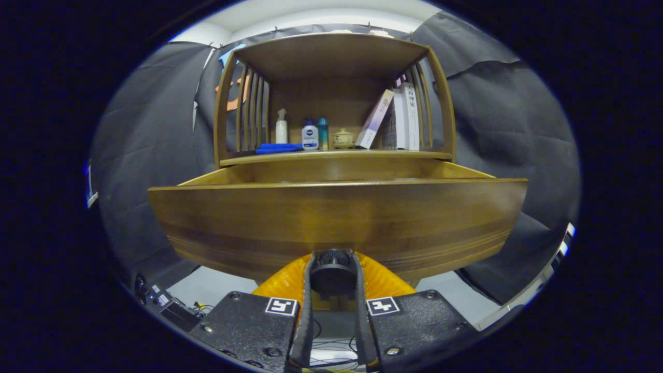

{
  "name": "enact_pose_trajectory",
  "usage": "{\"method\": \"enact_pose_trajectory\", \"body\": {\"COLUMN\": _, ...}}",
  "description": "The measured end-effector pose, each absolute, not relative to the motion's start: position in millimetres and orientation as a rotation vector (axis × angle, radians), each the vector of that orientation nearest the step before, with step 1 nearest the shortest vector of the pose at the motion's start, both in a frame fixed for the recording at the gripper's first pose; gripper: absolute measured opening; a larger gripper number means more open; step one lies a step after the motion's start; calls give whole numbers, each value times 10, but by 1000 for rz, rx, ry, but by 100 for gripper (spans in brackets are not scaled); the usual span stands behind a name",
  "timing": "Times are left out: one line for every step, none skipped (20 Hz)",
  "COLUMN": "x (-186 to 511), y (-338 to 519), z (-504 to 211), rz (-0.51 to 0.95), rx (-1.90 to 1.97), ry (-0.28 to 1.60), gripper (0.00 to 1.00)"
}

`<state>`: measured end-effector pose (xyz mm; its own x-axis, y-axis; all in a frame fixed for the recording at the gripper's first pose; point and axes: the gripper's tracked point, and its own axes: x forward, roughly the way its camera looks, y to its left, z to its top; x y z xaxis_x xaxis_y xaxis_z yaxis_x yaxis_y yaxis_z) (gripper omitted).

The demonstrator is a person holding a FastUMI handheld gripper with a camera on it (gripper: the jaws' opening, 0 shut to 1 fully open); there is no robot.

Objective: Pull open the drawer, take out the items inside it, and place them on the countertop above the cabinet.

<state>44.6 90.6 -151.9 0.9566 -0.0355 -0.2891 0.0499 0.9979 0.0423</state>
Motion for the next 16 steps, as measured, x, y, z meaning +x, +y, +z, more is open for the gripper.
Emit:
{"method": "enact_pose_trajectory", "body": {"x": 440, "y": 901, "z": -1531, "rz": -45, "rx": 40, "ry": 302, "gripper": 36}}
{"method": "enact_pose_trajectory", "body": {"x": 439, "y": 903, "z": -1532, "rz": -45, "rx": 39, "ry": 306, "gripper": 36}}
{"method": "enact_pose_trajectory", "body": {"x": 427, "y": 912, "z": -1532, "rz": -39, "rx": 35, "ry": 316, "gripper": 36}}
{"method": "enact_pose_trajectory", "body": {"x": 427, "y": 925, "z": -1533, "rz": -23, "rx": 31, "ry": 329, "gripper": 37}}
{"method": "enact_pose_trajectory", "body": {"x": 398, "y": 921, "z": -1547, "rz": -12, "rx": 29, "ry": 349, "gripper": 45}}
{"method": "enact_pose_trajectory", "body": {"x": 343, "y": 902, "z": -1501, "rz": -2, "rx": 38, "ry": 347, "gripper": 53}}
{"method": "enact_pose_trajectory", "body": {"x": 289, "y": 863, "z": -1432, "rz": -6, "rx": 39, "ry": 336, "gripper": 61}}
{"method": "enact_pose_trajectory", "body": {"x": 236, "y": 810, "z": -1362, "rz": -9, "rx": 34, "ry": 329, "gripper": 69}}
{"method": "enact_pose_trajectory", "body": {"x": 158, "y": 767, "z": -1280, "rz": -8, "rx": 29, "ry": 322, "gripper": 77}}
{"method": "enact_pose_trajectory", "body": {"x": 112, "y": 705, "z": -1204, "rz": -15, "rx": 26, "ry": 316, "gripper": 84}}
{"method": "enact_pose_trajectory", "body": {"x": 36, "y": 654, "z": -1066, "rz": -17, "rx": 25, "ry": 309, "gripper": 92}}
{"method": "enact_pose_trajectory", "body": {"x": 17, "y": 589, "z": -935, "rz": -26, "rx": 26, "ry": 305, "gripper": 100}}
{"method": "enact_pose_trajectory", "body": {"x": 24, "y": 531, "z": -798, "rz": -32, "rx": 29, "ry": 302, "gripper": 100}}
{"method": "enact_pose_trajectory", "body": {"x": 41, "y": 502, "z": -641, "rz": -26, "rx": 36, "ry": 301, "gripper": 100}}
{"method": "enact_pose_trajectory", "body": {"x": 78, "y": 463, "z": -490, "rz": -23, "rx": 43, "ry": 297, "gripper": 100}}
{"method": "enact_pose_trajectory", "body": {"x": 137, "y": 420, "z": -321, "rz": -27, "rx": 53, "ry": 286, "gripper": 100}}
